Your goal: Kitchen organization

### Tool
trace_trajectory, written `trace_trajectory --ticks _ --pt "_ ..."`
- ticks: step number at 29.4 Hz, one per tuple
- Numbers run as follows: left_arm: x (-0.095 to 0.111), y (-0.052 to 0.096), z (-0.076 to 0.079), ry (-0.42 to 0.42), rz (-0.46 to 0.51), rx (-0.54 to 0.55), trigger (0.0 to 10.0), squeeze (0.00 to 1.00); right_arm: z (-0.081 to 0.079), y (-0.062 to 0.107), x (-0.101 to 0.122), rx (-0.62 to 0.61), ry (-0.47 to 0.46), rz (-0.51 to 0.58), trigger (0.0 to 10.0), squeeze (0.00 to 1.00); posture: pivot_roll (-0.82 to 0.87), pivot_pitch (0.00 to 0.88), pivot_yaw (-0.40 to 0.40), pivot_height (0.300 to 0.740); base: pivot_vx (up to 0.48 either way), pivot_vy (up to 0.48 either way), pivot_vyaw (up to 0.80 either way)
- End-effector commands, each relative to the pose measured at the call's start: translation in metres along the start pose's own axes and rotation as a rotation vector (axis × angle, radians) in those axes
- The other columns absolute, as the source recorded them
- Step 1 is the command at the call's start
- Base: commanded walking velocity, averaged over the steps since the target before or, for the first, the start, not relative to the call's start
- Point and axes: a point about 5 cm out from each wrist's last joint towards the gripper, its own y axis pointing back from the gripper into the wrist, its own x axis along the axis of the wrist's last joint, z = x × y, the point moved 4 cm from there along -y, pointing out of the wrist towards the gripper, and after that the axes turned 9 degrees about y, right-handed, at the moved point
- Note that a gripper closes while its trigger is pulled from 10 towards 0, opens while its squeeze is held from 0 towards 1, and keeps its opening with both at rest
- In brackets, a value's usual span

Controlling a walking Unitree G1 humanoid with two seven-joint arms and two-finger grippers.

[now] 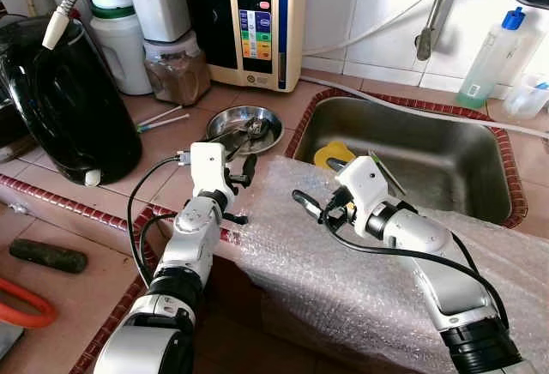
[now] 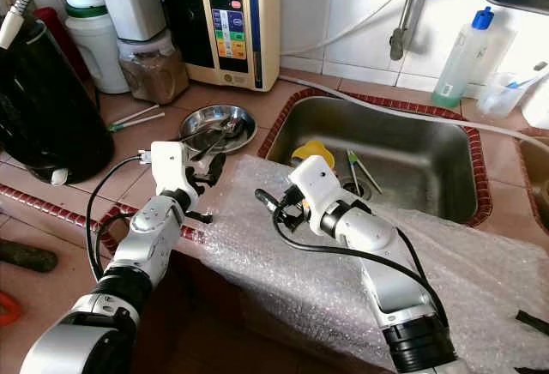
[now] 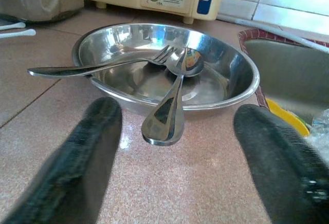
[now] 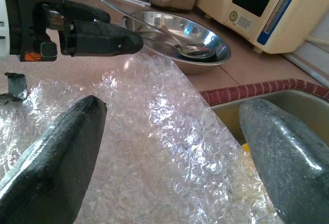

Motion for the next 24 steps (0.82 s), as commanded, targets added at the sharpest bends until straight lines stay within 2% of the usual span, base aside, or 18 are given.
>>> trace_trajectory --ticks 1,24 --pt "0.0082 -0.0030 -0.0016 -0.009 0.022 0.002 0.0 0.00 0.0035 0.0017 0.0052 -0.012 0.011 0.013 10.0 0.00 -0.09 0.000 0.057 0.740 0.000 0.000 0.00" --pt "0.0075 -0.0029 -0.0085 -0.001 0.028 0.024 0.0 0.00 0.0031 0.0025 0.0048 -0.007 0.012 0.011 10.0 0.00 -0.09 0.000 0.049 0.740 0.000 0.000 0.00"
